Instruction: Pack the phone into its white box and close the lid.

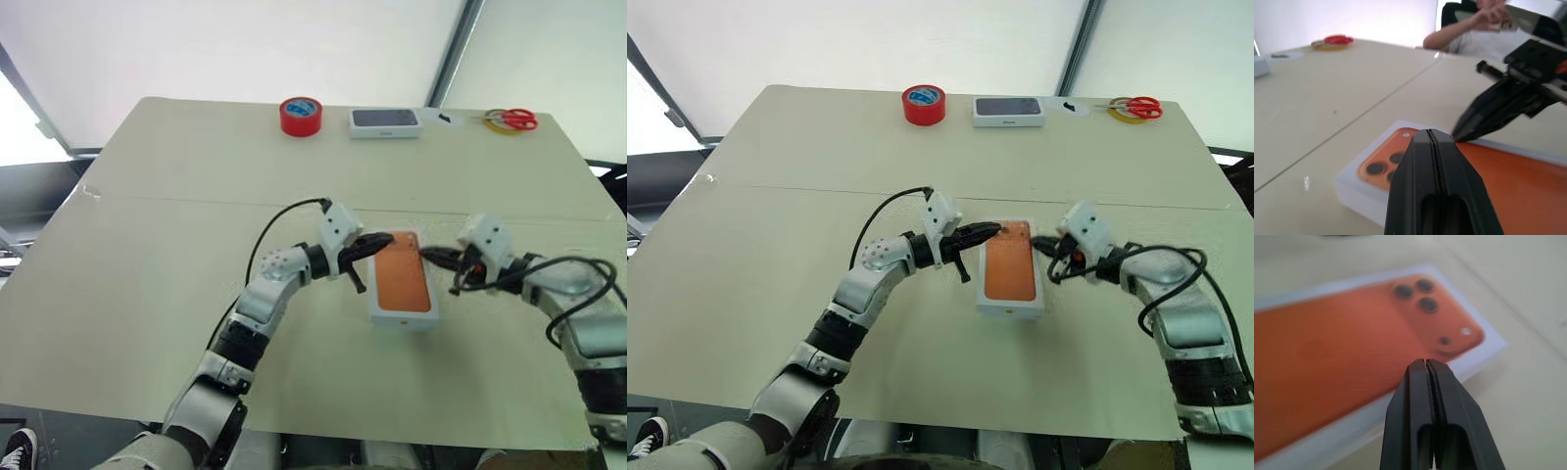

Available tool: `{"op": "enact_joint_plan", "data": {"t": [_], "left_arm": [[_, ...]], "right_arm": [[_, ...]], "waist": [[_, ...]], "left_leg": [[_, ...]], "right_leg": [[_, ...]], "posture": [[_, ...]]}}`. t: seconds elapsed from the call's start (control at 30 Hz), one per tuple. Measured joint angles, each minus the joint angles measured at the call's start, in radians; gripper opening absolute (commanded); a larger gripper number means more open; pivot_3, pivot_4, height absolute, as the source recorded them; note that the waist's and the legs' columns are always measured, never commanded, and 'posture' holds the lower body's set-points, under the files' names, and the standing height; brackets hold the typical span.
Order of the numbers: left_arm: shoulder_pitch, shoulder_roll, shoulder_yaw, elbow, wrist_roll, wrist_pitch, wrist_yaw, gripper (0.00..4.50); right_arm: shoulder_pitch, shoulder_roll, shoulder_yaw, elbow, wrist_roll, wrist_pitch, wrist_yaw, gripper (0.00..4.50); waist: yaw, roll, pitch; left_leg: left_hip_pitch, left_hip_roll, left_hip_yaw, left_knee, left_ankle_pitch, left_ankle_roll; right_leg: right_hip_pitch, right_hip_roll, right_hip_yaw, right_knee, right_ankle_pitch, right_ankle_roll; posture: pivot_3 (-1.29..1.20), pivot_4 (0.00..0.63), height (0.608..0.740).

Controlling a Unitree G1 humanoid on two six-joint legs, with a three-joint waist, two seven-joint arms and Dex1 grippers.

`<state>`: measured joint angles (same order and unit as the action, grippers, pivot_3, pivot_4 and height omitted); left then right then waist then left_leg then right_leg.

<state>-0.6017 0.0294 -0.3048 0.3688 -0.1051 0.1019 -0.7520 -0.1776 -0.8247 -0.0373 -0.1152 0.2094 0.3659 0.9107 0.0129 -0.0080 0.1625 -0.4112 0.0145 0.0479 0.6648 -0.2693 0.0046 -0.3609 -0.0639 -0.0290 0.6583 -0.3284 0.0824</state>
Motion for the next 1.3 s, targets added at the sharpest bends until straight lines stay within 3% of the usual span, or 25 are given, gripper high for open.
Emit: {"op": "enact_joint_plan", "data": {"t": [0.3, 0.4, 0.43, 0.5, 0.63, 0.73, 0.93, 1.07, 1.3], "left_arm": [[-0.003, 0.004, -0.013, 0.061, 0.031, 0.008, -0.025, 0.0], [0.005, 0.022, 0.011, 0.043, -0.005, 0.044, -0.067, 0.87], [0.015, 0.034, 0.014, 0.025, -0.02, 0.059, -0.086, 1.39], [0.044, 0.057, 0.029, -0.027, -0.049, 0.088, -0.1, 2.38], [0.061, 0.151, 0.125, -0.148, -0.129, 0.157, -0.113, 4.42], [0.084, 0.283, 0.233, -0.261, -0.183, 0.2, -0.12, 4.5], [0.295, 0.518, 0.367, -0.409, -0.234, 0.248, -0.17, 4.5], [0.438, 0.594, 0.437, -0.485, -0.277, 0.283, -0.184, 4.5], [0.628, 0.628, 0.556, -0.521, -0.302, 0.276, -0.163, 4.5]], "right_arm": [[0.034, -0.04, 0.02, -0.03, -0.068, -0.053, -0.015, 0.06], [0.021, -0.006, 0.006, -0.032, -0.033, 0.004, -0.019, 0.0], [0.014, 0.011, -0.007, -0.033, 0.001, 0.043, -0.017, 0.25], [-0.001, 0.036, -0.035, -0.033, 0.096, 0.143, 0.002, 0.85], [-0.047, 0.058, -0.073, -0.033, 0.191, 0.193, 0.024, 2.88], [-0.067, 0.036, -0.102, -0.021, 0.191, 0.129, 0.05, 4.45], [-0.052, -0.029, -0.149, 0.094, 0.198, 0.001, 0.183, 4.48], [-0.052, -0.069, -0.172, 0.178, 0.186, -0.088, 0.239, 4.48], [0.007, -0.094, -0.177, 0.329, 0.134, -0.243, 0.293, 4.48]], "waist": [[0.002, -0.002, -0.002], [-0.001, -0.002, -0.002], [-0.003, -0.002, -0.002], [-0.006, -0.002, -0.001], [-0.008, 0.0, 0.0], [-0.009, 0.0, 0.0], [-0.003, 0.0, 0.0], [-0.003, 0.0, 0.0], [-0.009, 0.001, 0.0]], "left_leg": [[0.004, 0.0, -0.002, 0.0, -0.001, 0.001], [0.003, 0.001, -0.002, 0.0, 0.0, 0.001], [0.003, 0.001, -0.002, 0.0, 0.0, 0.0], [0.003, 0.001, -0.002, 0.0, 0.001, -0.003], [0.001, 0.001, -0.002, -0.001, 0.001, -0.001], [0.002, 0.001, -0.002, -0.002, 0.0, -0.001], [0.002, 0.001, -0.001, -0.001, 0.0, 0.0], [0.002, 0.001, -0.001, -0.002, -0.001, 0.0], [0.002, 0.001, -0.001, -0.003, -0.001, 0.0]], "right_leg": [[0.005, 0.0, -0.001, -0.001, 0.0, 0.0], [0.005, 0.0, -0.001, -0.001, 0.0, 0.0], [0.005, 0.0, -0.001, -0.001, 0.0, 0.0], [0.003, 0.0, -0.001, -0.001, 0.0, 0.0], [0.002, 0.0, 0.0, -0.001, 0.0, 0.0], [0.002, 0.0, -0.001, -0.001, 0.0, 0.0], [0.003, -0.002, -0.001, -0.003, 0.0, 0.0], [0.003, -0.003, -0.001, -0.003, 0.0, -0.001], [0.002, -0.004, -0.001, -0.004, 0.0, -0.001]], "posture": [[0.0, 0.15, 0.74], [0.0, 0.15, 0.74], [0.0, 0.15, 0.74], [0.0, 0.15, 0.74], [0.0, 0.15, 0.74], [0.0, 0.15, 0.74], [0.0, 0.15, 0.74], [0.0, 0.15, 0.74], [0.0, 0.15, 0.74]]}}
